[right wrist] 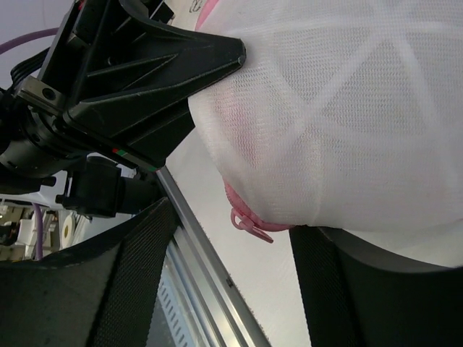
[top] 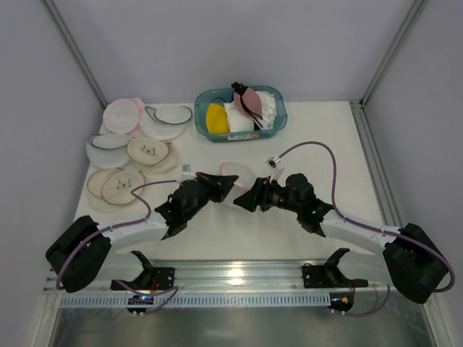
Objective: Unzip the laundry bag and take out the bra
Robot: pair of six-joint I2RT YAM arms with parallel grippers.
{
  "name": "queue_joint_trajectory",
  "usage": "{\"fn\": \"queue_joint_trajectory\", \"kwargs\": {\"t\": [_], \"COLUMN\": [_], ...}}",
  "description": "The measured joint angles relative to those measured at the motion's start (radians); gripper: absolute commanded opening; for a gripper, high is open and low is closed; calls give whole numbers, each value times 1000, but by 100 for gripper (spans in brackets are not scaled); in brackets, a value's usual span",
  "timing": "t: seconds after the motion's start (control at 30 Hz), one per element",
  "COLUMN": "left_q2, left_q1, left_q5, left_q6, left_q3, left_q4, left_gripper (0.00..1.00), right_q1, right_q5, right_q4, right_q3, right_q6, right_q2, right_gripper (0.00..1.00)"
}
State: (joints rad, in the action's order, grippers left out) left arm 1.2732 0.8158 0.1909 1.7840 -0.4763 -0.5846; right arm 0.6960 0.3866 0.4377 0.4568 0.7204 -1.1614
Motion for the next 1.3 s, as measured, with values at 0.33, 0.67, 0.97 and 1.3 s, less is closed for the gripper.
{"fn": "queue_joint_trajectory", "kwargs": {"t": [0.33,0.67,0.97,1.3], "left_q2": [-28,-171,-265,-269], "left_q1": [5,23,-59,-129], "left_q5": [8,-23,-26,-42], "left_q6": [11,-72,-201,-304], "left_q3": [33,78,89,87], "left_q4": [-2,99,253,351], "left_gripper": [0,0,0,0], "right_q1": [9,29,26,35], "right_q5": [-80,-48,9,-34], "right_q4": [-2,-202,-578,-814], "right_q3": [-12,27,140,177], "right_q6": [12,-47,-179,-246], "right_q2": [34,116,108,31], "right_gripper": [12,4,4,26]}}
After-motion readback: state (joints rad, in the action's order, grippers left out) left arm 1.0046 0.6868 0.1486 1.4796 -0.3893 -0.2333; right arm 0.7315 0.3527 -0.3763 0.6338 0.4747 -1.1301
